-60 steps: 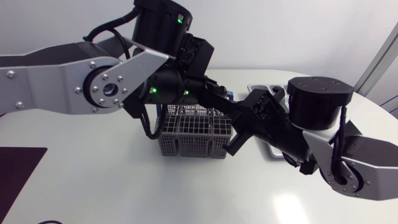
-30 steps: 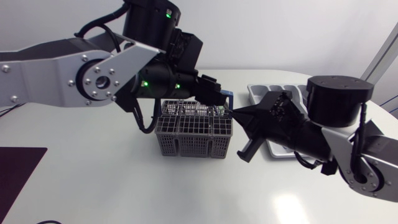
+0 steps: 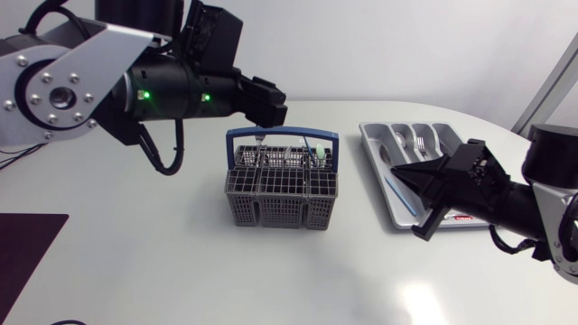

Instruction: Unload the cutlery basket into the drawer organizer.

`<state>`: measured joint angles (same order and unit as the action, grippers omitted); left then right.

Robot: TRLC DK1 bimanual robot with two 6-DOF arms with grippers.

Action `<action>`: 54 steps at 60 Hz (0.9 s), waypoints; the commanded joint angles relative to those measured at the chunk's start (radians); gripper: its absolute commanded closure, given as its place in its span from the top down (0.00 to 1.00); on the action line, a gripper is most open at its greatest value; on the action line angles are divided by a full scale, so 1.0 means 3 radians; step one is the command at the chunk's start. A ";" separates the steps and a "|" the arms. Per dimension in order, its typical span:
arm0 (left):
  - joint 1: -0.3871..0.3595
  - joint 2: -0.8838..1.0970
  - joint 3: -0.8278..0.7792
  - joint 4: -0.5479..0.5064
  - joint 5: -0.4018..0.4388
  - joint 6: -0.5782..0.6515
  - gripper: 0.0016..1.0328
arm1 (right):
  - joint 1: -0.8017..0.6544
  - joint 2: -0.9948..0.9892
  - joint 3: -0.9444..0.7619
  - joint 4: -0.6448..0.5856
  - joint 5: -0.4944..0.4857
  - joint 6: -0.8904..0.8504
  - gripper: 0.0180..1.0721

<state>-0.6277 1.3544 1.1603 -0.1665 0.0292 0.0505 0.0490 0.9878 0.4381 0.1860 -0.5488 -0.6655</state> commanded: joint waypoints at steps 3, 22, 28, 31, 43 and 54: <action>0.0057 -0.0066 -0.0196 -0.0079 0.0020 0.0154 0.78 | -0.0440 -0.0015 -0.0146 -0.0011 -0.0257 -0.0446 0.11; 0.0057 -0.0107 -0.0324 -0.0186 0.0025 0.0287 0.78 | -0.1431 0.0614 -0.0167 0.0362 -0.0937 -0.1320 0.12; 0.0057 -0.0117 -0.0339 -0.0227 0.0031 0.0312 0.78 | -0.1626 0.0946 -0.0105 0.0454 -0.1029 -0.1652 0.12; 0.0057 -0.0122 -0.0355 -0.0248 0.0031 0.0322 0.78 | -0.1702 0.1125 -0.0049 0.0490 -0.1050 -0.1780 0.12; 0.0062 -0.0143 -0.0437 -0.0253 0.0031 0.0322 0.78 | -0.1922 0.1728 0.0160 0.0495 -0.1070 -0.2491 0.12; 0.0073 -0.0158 -0.0457 -0.0253 0.0036 0.0317 0.78 | -0.2020 0.2143 0.0452 0.0577 -0.1029 -0.2782 0.12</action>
<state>-0.6159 1.3281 1.0458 -0.2382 0.0296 0.1326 -0.5411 1.5818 0.5251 0.3412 -0.8597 -1.4254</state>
